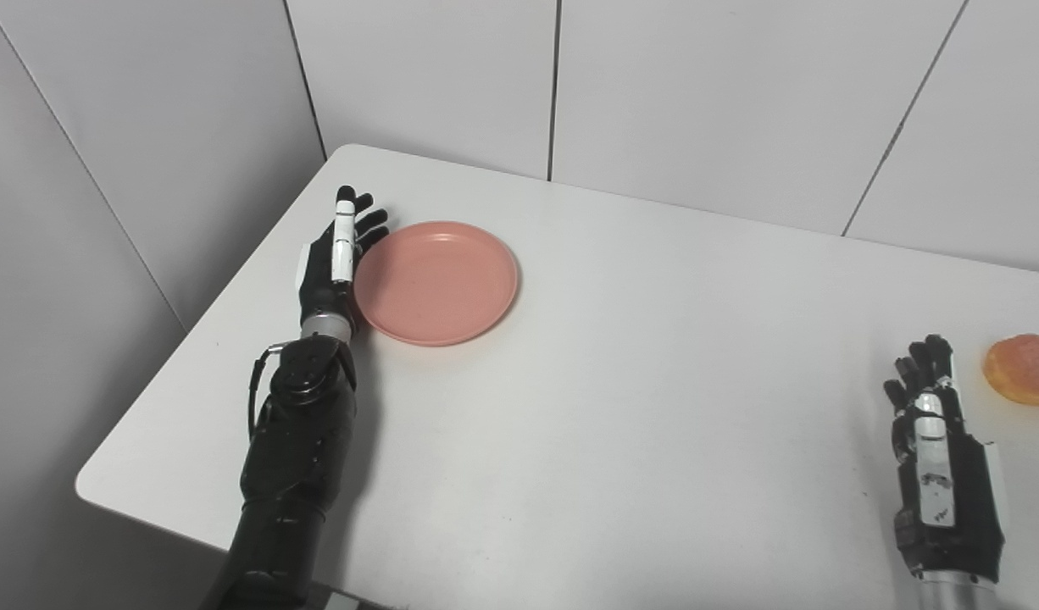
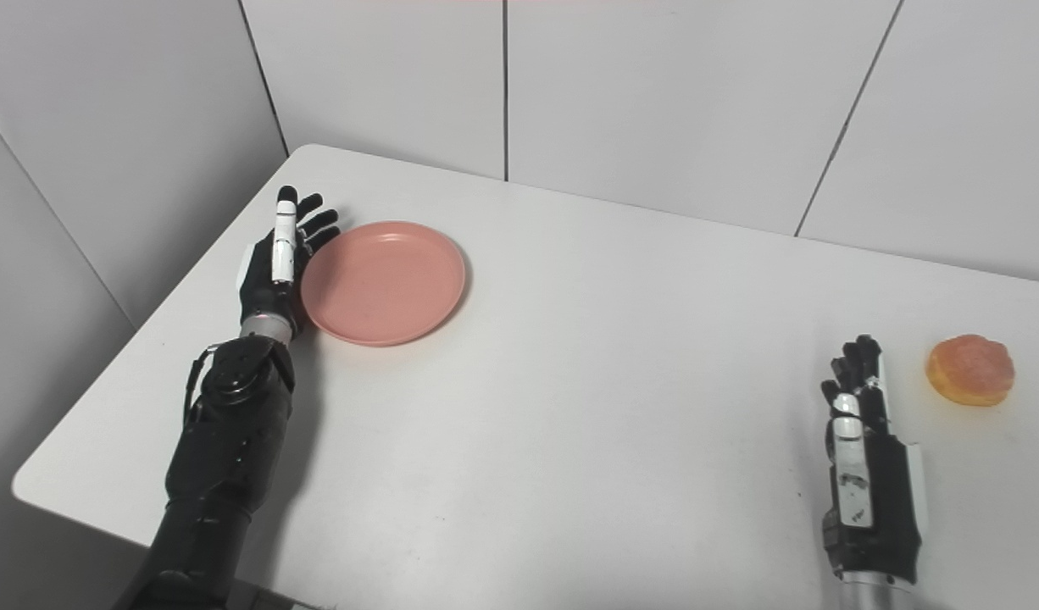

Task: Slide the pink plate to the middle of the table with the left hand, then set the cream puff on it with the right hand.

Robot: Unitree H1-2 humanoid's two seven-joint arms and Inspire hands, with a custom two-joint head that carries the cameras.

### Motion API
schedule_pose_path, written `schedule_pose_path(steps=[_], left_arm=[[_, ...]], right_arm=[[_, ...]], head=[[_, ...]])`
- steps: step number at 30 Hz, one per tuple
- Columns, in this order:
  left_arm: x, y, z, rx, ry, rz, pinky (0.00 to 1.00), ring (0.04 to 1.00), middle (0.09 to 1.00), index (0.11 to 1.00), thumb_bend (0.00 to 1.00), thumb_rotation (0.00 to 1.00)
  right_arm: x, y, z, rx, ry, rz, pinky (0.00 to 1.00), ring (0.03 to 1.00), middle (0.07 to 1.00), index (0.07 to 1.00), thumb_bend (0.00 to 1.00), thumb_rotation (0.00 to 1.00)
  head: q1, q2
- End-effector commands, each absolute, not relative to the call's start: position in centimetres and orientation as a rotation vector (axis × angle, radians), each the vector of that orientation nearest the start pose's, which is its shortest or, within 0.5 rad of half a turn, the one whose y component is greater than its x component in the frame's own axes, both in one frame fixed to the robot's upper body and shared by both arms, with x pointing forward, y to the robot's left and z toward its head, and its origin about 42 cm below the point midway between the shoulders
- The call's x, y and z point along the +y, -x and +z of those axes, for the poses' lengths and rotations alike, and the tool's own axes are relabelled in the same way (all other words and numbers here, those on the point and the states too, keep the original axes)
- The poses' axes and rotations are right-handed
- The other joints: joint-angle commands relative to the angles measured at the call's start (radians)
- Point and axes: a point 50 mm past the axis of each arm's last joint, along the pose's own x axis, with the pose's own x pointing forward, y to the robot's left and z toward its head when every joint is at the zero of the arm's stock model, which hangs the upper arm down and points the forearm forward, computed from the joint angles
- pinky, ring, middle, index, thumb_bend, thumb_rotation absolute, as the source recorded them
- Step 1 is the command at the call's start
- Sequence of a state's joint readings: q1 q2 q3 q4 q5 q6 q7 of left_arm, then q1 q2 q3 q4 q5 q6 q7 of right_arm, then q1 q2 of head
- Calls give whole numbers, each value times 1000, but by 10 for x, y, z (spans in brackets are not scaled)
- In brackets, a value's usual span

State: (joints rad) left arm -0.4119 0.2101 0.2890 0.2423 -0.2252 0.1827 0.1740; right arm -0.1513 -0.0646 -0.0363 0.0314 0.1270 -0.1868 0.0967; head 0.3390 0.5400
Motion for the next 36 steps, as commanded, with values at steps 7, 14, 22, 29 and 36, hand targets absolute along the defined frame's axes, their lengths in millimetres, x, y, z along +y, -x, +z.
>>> schedule_pose_path(steps=[7, 14, 22, 29, 36], left_arm=[[305, -411, 184, -41, 165, 268, 851, 801, 796, 805, 588, 1000], [275, -405, 183, -8, 196, 182, 826, 807, 805, 812, 552, 1000], [231, -392, 175, 8, 196, 59, 844, 825, 820, 824, 552, 1000], [194, -376, 168, -8, 164, -4, 838, 826, 821, 823, 555, 1000], [175, -362, 164, -23, 180, -18, 834, 819, 818, 809, 546, 1000]], right_arm=[[-226, -330, 147, -343, -62, 94, 1000, 1000, 1000, 1000, 625, 880], [-224, -329, 150, -336, -64, 90, 1000, 1000, 1000, 1000, 619, 884], [-223, -329, 150, -333, -75, 103, 1000, 1000, 1000, 1000, 602, 857], [-221, -328, 150, -338, -47, 92, 1000, 1000, 1000, 1000, 620, 871], [-208, -326, 156, -331, -67, 106, 1000, 1000, 1000, 1000, 664, 831]], head=[[-1, 5], [-19, 12], [-51, 23], [-123, 49], [-282, 85]])
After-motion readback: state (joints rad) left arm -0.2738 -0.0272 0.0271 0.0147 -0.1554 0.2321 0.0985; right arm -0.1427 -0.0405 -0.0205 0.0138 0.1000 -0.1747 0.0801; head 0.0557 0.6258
